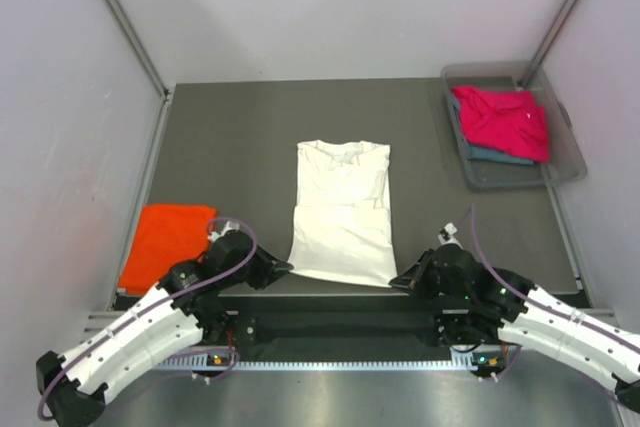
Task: Fold and stack the t-shirts
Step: Fold the tshirt
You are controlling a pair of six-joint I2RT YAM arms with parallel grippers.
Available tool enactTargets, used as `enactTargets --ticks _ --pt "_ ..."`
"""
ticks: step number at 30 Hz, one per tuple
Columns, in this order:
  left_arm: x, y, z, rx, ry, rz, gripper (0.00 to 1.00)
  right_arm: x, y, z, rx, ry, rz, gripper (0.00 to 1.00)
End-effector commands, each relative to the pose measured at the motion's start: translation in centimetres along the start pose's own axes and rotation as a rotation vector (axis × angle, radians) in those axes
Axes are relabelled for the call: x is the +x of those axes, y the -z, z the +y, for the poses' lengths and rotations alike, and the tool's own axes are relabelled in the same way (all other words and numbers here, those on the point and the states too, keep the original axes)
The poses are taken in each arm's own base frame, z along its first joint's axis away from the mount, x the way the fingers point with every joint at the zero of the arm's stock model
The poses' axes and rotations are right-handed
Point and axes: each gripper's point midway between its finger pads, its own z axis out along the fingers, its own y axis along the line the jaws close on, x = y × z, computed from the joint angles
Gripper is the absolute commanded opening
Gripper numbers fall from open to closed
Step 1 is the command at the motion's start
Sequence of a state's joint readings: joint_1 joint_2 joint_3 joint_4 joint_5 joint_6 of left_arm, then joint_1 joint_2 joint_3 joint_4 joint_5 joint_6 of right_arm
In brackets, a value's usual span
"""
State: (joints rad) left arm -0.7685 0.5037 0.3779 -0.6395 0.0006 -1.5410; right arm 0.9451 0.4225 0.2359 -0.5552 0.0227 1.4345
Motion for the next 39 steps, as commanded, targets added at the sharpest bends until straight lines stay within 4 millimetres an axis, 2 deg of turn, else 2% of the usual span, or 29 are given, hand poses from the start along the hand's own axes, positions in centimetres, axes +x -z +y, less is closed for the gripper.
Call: enactTargets --ticks 1,3,4,6,7,8,9,10,12,13,14,15,16,18,19,20,21,22,23,24,26,28,29,30,32,33,36,38,39 --pt "-1.1 1.3 -1.4 -0.015 -0.032 -0.069 0.0 -1.0 1.7 1.6 0.011 0.009 -0.073 0.0" --pt "-1.3 1.0 -2.4 -0.051 -0.092 -0.077 0.0 -2.0 2.1 2.3 0.02 0.017 -0.117 0.0" --pt "-1.6 1.9 -5.0 -0.019 -0.113 -0.092 0.0 -2.7 3.1 4.1 -0.017 0.027 -0.144 0.0" --pt "-2.5 1.0 -6.8 -0.069 -0.2 -0.137 0.0 -4.0 3.3 5.6 -0.021 0.035 -0.182 0.0" --pt "-3.1 1.9 -10.1 -0.024 -0.247 -0.169 0.0 -4.7 3.8 6.9 -0.034 0.107 -0.192 0.0" --pt "-4.3 1.7 -11.1 -0.036 -0.255 -0.231 0.0 -5.3 3.7 7.4 -0.023 0.137 -0.188 0.0" --pt "-4.9 0.6 -11.4 -0.085 -0.267 -0.25 0.0 -6.7 3.0 7.0 0.033 0.121 -0.182 0.0" --pt "-5.5 1.0 -13.6 -0.054 -0.284 -0.275 0.0 -7.9 3.4 8.0 0.024 0.17 -0.196 0.0" --pt "-7.2 -0.6 -14.6 -0.071 -0.27 -0.28 0.0 -10.6 2.8 9.4 -0.019 0.136 -0.204 0.0" --pt "-8.0 -1.2 -16.0 -0.031 -0.273 -0.281 0.0 -11.9 2.9 10.6 -0.043 0.161 -0.213 0.0" --pt "-10.3 -2.4 -15.7 -0.053 -0.233 -0.292 0.0 -12.8 1.7 10.3 0.0 0.155 -0.181 0.0" --pt "-10.2 -3.2 -16.2 -0.027 -0.221 -0.232 0.0 -14.2 2.1 11.9 -0.026 0.188 -0.191 0.0" --pt "-11.1 -3.7 -16.9 -0.007 -0.226 -0.233 0.0 -14.9 1.8 12.6 -0.028 0.205 -0.189 0.0" --pt "-13.6 -5.1 -16.6 -0.035 -0.201 -0.246 0.0 -16.2 0.4 13.2 -0.015 0.222 -0.154 0.0" --pt "-14.1 -5.2 -17.7 -0.013 -0.216 -0.234 0.0 -17.2 0.6 14.9 -0.044 0.24 -0.168 0.0" --pt "-15.6 -6.0 -17.4 -0.034 -0.202 -0.245 0.0 -17.8 -0.7 14.9 -0.026 0.24 -0.147 0.0" --pt "-16.4 -5.9 -18.3 -0.021 -0.203 -0.253 0.0 -18.3 -1.0 15.4 -0.029 0.255 -0.138 0.0" --pt "-16.7 -6.3 -18.4 -0.017 -0.208 -0.24 0.0 -19.3 -0.9 16.9 -0.047 0.269 -0.151 0.0" --pt "-17.9 -7.2 -18.1 -0.028 -0.19 -0.243 0.0 -19.8 -2.1 16.4 -0.02 0.255 -0.128 0.0" --pt "-18.5 -7.5 -18.6 -0.015 -0.182 -0.24 0.0 -20.6 -2.1 17.5 -0.035 0.265 -0.132 0.0" --pt "-19.3 -9.0 -18.2 -0.022 -0.166 -0.208 0.0 -21.4 -3.4 17.3 -0.018 0.247 -0.11 0.0" --pt "-20.1 -9.6 -19.1 -0.001 -0.168 -0.205 0.0 -22.6 -3.5 18.2 -0.035 0.249 -0.114 0.0" --pt "-20.4 -10.5 -18.7 -0.013 -0.16 -0.187 0.0 -23.2 -4.3 17.8 -0.019 0.239 -0.101 0.0" --pt "-20.8 -10.7 -19.3 -0.003 -0.158 -0.189 0.0 -23.9 -4.2 18.6 -0.034 0.251 -0.107 0.0" --pt "-21.5 -11.6 -19.2 0.001 -0.142 -0.178 0.0 -24.9 -5.3 18.1 -0.019 0.231 -0.092 0.0" --pt "-21.8 -11.8 -19.7 0.02 -0.144 -0.179 0.0 -25.4 -5.2 18.9 -0.035 0.24 -0.098 0.0" --pt "-22.8 -12.8 -20.9 0.045 -0.151 -0.176 0.0 -26.8 -5.9 18.6 -0.024 0.232 -0.093 0.0" --pt "-23.1 -13.9 -20.8 0.038 -0.151 -0.158 0.0 -27.6 -6.6 17.9 -0.009 0.212 -0.091 0.0" --pt "-23.4 -13.9 -21.6 0.057 -0.158 -0.155 0.0 -27.9 -6.8 17.9 -0.01 0.212 -0.09 0.0"
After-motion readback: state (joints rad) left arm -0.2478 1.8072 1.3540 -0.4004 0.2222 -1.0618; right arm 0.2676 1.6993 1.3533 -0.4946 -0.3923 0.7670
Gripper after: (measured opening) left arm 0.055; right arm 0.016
